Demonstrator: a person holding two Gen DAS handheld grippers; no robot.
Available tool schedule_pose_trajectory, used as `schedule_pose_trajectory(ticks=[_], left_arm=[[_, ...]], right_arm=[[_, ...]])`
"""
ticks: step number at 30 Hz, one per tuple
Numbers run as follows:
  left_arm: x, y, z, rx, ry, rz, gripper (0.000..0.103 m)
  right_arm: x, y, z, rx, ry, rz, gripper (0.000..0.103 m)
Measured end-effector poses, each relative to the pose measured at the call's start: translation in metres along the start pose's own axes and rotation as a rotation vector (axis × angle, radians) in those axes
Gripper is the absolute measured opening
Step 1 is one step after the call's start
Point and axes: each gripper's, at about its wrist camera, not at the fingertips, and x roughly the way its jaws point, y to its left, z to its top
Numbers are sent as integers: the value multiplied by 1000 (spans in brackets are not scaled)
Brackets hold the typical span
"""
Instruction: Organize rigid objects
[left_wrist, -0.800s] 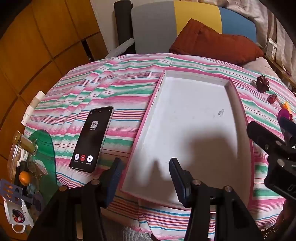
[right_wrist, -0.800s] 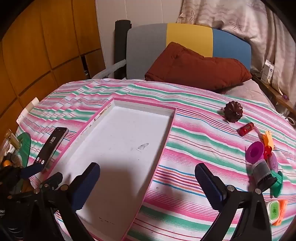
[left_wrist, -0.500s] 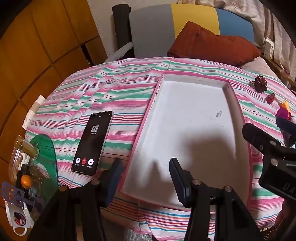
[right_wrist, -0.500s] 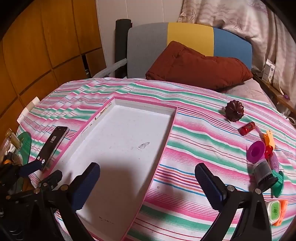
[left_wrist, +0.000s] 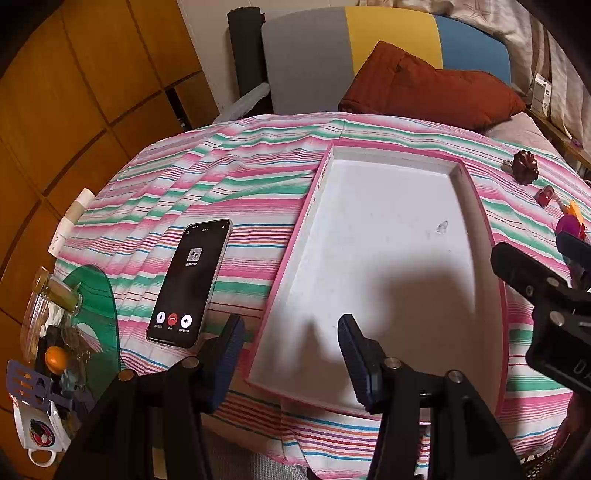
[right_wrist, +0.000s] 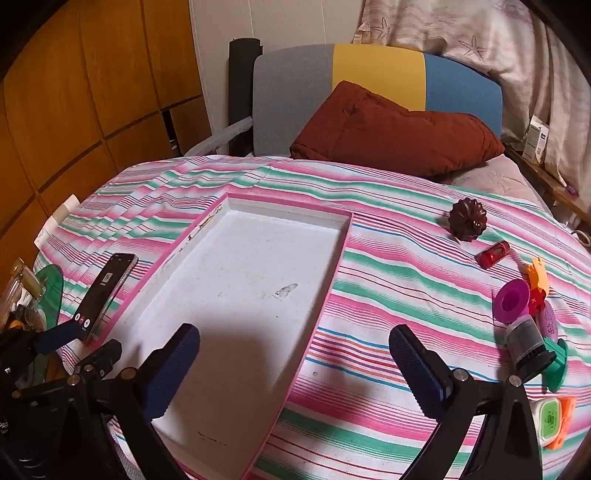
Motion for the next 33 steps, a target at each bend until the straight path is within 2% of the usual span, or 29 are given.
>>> schedule_pose_trajectory(ticks=[24,33], left_arm=[[1,4,0,-16,6,-11,53],[-2,6,3,-24,-1,-52,53]], right_arm=[[-1,0,1,-9,-5,-12,103],[-5,0,1,-29,-29,-20,103]])
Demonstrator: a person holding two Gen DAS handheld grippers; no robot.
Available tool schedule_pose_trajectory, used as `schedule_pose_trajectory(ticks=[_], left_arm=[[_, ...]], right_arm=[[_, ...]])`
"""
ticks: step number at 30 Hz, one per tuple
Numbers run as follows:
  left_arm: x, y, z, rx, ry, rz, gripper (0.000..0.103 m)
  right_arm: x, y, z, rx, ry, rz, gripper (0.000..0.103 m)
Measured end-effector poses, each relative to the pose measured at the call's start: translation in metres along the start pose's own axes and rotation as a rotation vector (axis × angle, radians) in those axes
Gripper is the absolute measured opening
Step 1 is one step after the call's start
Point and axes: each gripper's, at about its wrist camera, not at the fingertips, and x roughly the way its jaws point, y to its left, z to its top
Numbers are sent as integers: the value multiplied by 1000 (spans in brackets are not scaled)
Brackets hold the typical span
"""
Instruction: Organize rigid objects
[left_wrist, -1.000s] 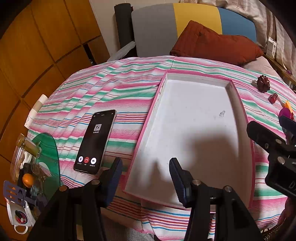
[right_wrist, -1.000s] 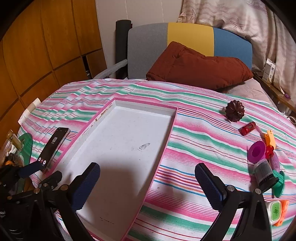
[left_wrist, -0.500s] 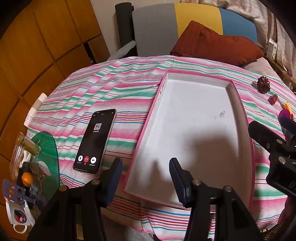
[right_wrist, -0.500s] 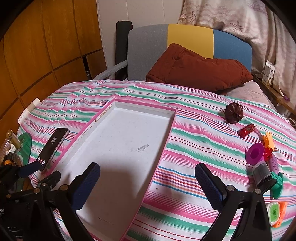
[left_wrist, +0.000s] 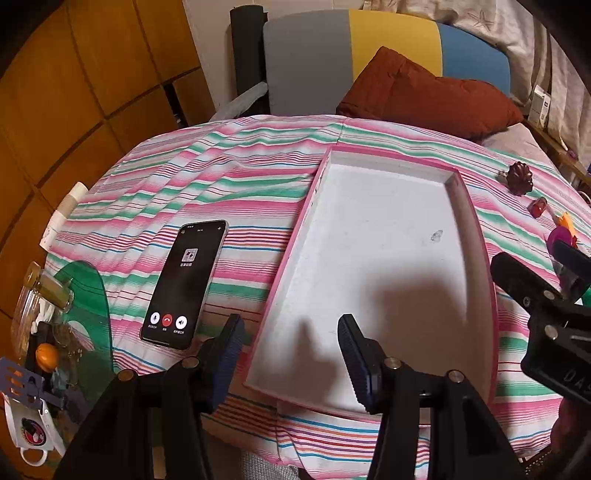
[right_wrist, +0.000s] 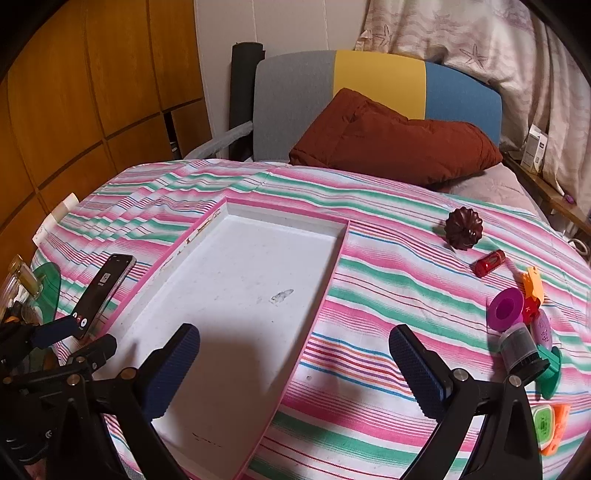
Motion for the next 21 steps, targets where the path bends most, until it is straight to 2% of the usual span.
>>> schedule_pose_trajectory(ticks=[5,11,17,21], left_arm=[[-2,-1,1,-5,12,-34,53],[-4,-2,3,2,16,-41,53],[-5,-9,4,26,33,-103,53],[-3,-18,2,35,80,-188,53]], right_arm=[[-9,0,2,-15,-39,-22,103],[-11,-11,3,16,-42,-34,103],[-20,-31,-1,77,-37,-27,103],[-33,-48,-5,118,-45,-23,103]])
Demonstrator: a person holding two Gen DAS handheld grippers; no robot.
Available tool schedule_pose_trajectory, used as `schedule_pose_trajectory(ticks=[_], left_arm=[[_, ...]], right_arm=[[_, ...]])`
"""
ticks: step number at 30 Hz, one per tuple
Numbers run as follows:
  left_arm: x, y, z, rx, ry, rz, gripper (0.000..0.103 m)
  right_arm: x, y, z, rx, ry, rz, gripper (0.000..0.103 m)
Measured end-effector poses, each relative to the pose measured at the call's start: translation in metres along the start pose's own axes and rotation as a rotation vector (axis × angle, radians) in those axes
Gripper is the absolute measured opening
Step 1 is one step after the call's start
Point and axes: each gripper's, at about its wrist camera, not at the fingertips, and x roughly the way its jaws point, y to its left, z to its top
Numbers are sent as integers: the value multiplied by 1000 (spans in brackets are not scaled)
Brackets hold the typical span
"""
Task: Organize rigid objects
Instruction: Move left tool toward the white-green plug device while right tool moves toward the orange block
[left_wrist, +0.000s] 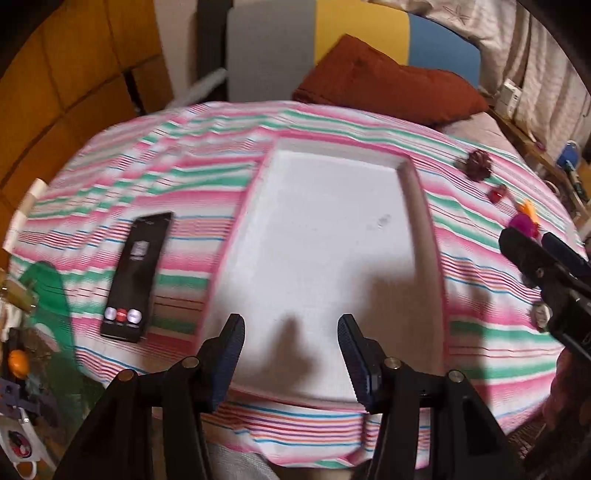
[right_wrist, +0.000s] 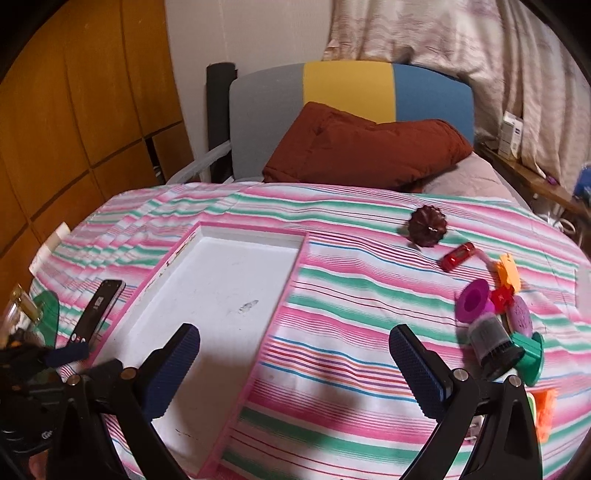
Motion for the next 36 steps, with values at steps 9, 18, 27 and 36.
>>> schedule_pose_trajectory(ticks=[9,18,27,36], left_arm=[[4,-33,-8,52,29,-103,53],[-20,-93,-21,321,-100,-350,53],[-8,-162,-18,449,-31,-518,55],[17,-249,-12,673,-67,-677,56]], right_arm=[[-52,-99,-3,205,-103,-150,103],[-75,-223,-43,593,-69,-376,103],[-87,-244,-51,729,-123,-513,103],[-114,-248,-63,812,-273,-442,103]])
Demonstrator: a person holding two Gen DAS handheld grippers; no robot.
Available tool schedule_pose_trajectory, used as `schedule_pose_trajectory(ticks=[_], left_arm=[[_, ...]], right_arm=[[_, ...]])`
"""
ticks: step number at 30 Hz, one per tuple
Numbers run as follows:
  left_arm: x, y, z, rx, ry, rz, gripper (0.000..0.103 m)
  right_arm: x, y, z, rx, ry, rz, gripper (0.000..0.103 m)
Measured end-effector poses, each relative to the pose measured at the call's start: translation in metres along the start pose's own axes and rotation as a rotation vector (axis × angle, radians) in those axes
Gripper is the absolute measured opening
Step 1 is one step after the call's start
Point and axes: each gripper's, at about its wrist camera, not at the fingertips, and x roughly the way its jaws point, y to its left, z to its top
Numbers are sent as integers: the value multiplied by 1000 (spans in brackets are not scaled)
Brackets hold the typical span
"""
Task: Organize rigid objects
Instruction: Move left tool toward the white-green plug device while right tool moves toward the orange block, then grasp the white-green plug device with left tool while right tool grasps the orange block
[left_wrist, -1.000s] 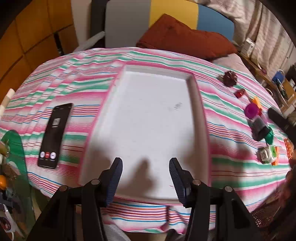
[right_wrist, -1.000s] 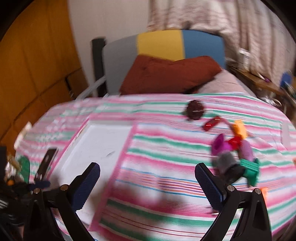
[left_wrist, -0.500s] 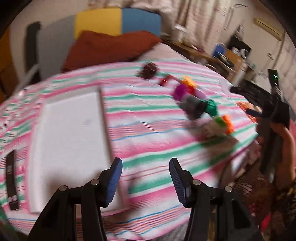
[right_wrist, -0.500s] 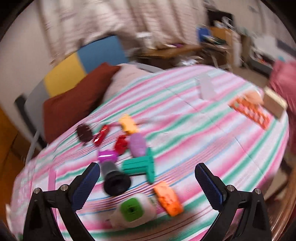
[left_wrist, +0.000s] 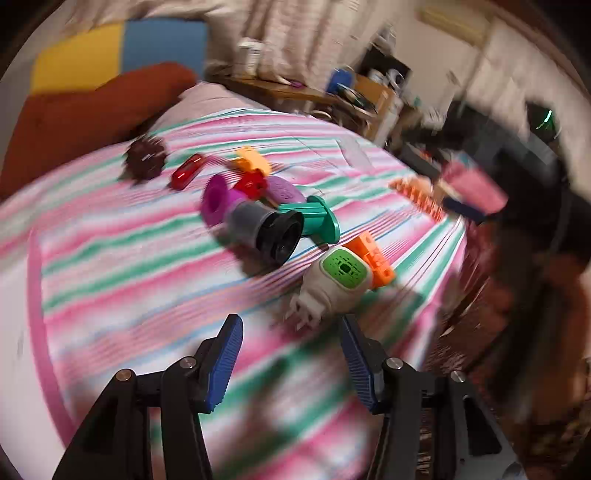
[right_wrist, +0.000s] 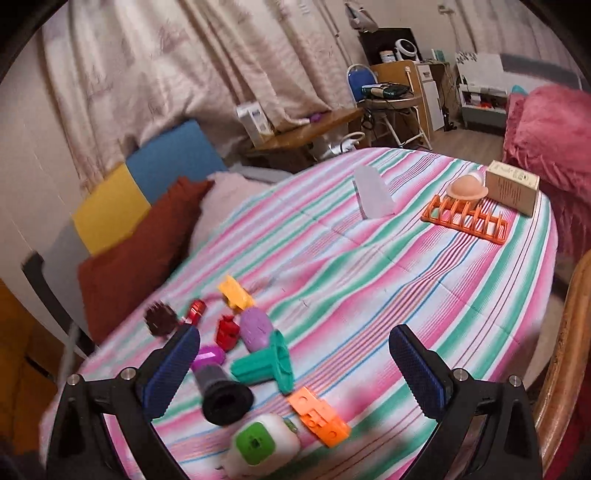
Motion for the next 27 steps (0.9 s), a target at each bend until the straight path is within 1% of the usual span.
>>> schedule_pose_trajectory(ticks=[1,2,4,6,9,11,13,14,15,19,21,27], left_arm=[[7,-6,1,43,7,18,60],[16,-13,3,92,19,42,62],[32,-20,5,147,39,41,62],[46,-25,8,175,62,12,63],[63,-31,11,185,75,4,63],[69,-37,11,200,60,6,63],[75,-40,12,200,58,-9,61],[79,-41,13,194,58,-20,55],[82,-40,14,185,60,-28,54],[84,-35,14,132,28,-41,54],[83,-33,13,127,18,-49,53],[66,-16,-1,82,-3,18,53]], right_arm=[[-1,-3,1,21,-5,8,103],[-2,-8,2,52,-8,24,103],[0,-13,3,90,1,52,103],[2,-15,3,107,11,55,103],[7,-13,3,91,25,27,103],[10,-11,3,76,39,9,103],[13,-8,1,52,53,-25,103],[15,-6,1,38,60,-44,103],[18,-4,0,23,71,-60,103],[24,0,-3,-15,98,-88,103],[27,3,-5,-34,107,-99,103],[39,10,-11,-83,171,-141,103]])
